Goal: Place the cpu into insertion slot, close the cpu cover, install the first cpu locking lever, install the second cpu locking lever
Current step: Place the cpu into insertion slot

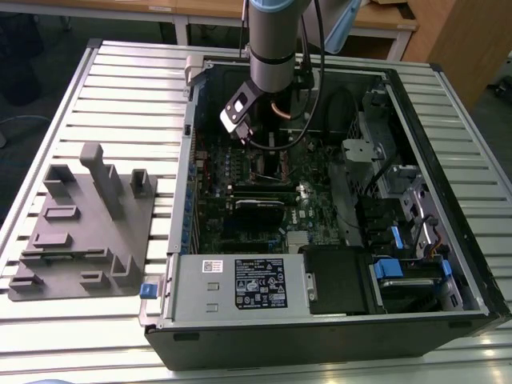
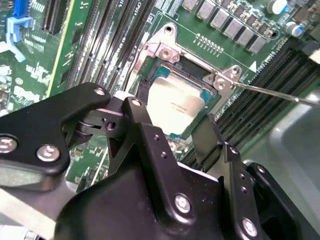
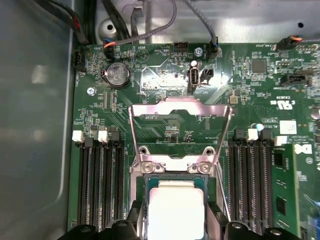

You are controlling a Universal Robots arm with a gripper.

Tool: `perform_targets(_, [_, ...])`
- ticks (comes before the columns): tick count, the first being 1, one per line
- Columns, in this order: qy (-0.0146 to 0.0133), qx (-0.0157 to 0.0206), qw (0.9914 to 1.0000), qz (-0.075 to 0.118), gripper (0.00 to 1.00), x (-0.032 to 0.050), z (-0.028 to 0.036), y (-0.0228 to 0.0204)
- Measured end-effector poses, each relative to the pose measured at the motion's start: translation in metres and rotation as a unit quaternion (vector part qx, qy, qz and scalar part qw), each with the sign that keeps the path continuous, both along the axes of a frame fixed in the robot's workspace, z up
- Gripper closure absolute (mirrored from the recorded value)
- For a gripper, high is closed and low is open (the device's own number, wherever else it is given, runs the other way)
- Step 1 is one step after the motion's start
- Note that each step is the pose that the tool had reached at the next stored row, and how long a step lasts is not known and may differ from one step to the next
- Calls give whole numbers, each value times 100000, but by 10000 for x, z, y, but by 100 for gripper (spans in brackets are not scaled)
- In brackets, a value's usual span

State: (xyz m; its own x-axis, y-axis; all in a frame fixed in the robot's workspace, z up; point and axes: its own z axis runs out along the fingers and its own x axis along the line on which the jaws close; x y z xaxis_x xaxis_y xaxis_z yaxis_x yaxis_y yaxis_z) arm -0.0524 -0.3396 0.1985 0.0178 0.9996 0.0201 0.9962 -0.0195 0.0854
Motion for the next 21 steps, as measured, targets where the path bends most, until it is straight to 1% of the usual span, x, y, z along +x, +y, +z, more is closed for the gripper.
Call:
perform_targets(6, [0,2,100000,2,39,0,167,0])
perform_targets(8, [6,-9,100000,5,39,0,204,0])
perform_targets(15, [1,4,100000,2,39,0,211,0])
perform_targets(17, [1,2,100000,4,40,0,214,0])
perform_targets(18, [1,4,100000,3,47,0,215,0])
perform_targets(19, [2,1,100000,3,47,0,216,0])
perform_targets(21, [-1,2,100000,0,59,0,218,0])
